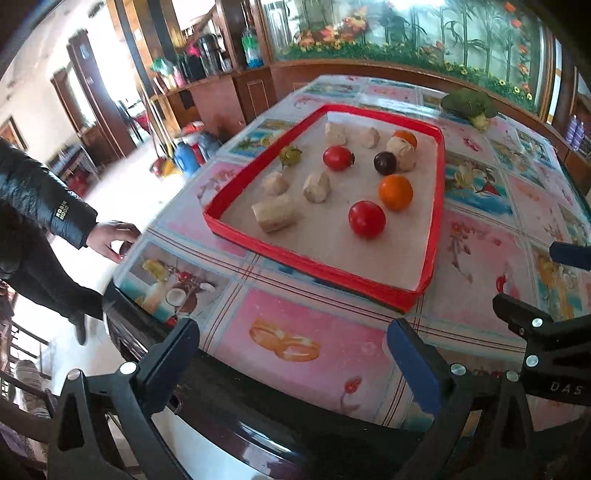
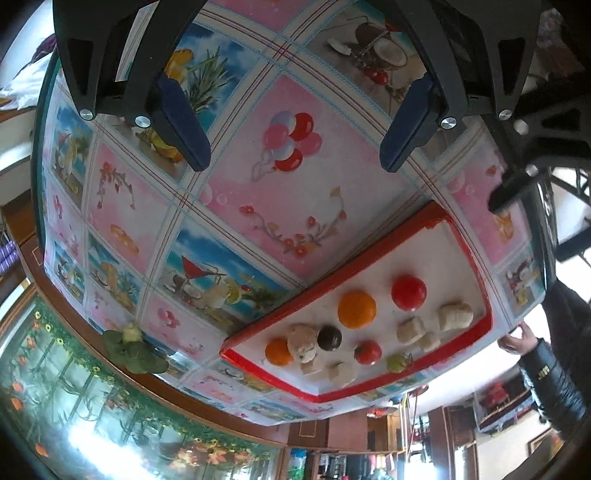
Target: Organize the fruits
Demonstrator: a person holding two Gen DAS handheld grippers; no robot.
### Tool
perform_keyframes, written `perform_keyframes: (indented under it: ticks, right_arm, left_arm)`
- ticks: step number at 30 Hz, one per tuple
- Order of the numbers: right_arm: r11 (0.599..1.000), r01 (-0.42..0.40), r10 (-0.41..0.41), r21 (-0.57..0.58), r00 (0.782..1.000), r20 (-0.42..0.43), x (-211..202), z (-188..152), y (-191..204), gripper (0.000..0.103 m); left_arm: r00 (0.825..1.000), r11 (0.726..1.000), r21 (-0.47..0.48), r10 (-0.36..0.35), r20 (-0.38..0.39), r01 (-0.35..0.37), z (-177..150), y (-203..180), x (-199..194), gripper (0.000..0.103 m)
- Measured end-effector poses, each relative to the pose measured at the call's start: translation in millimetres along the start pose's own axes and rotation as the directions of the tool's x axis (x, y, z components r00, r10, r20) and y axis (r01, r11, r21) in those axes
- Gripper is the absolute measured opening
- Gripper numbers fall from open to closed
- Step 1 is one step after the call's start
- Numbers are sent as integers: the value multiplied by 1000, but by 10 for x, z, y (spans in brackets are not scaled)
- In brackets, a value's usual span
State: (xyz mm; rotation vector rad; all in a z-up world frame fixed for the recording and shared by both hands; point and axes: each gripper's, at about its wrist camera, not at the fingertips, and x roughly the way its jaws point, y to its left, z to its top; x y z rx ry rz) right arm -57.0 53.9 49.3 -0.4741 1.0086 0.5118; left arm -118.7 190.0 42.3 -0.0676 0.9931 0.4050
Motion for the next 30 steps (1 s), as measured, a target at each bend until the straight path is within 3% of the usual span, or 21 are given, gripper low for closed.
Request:
perform_keyframes:
  ticks: [6,14,30]
  right_arm:
    - [1000,13,-13,-16,1000,-16,48,34,30,93]
    - [999,30,-31,-40,999,-26,107,96,95,93]
    - [998,46,-48,-41,998,-44,188,167,128,93]
  left_arm:
    - [997,997,-39,-68,-38,66,53,140,56,102]
    - [994,995,39,-84,-68,87,37,-7,142,102]
    - [985,985,51,-164,-58,167,76,-50,165,102]
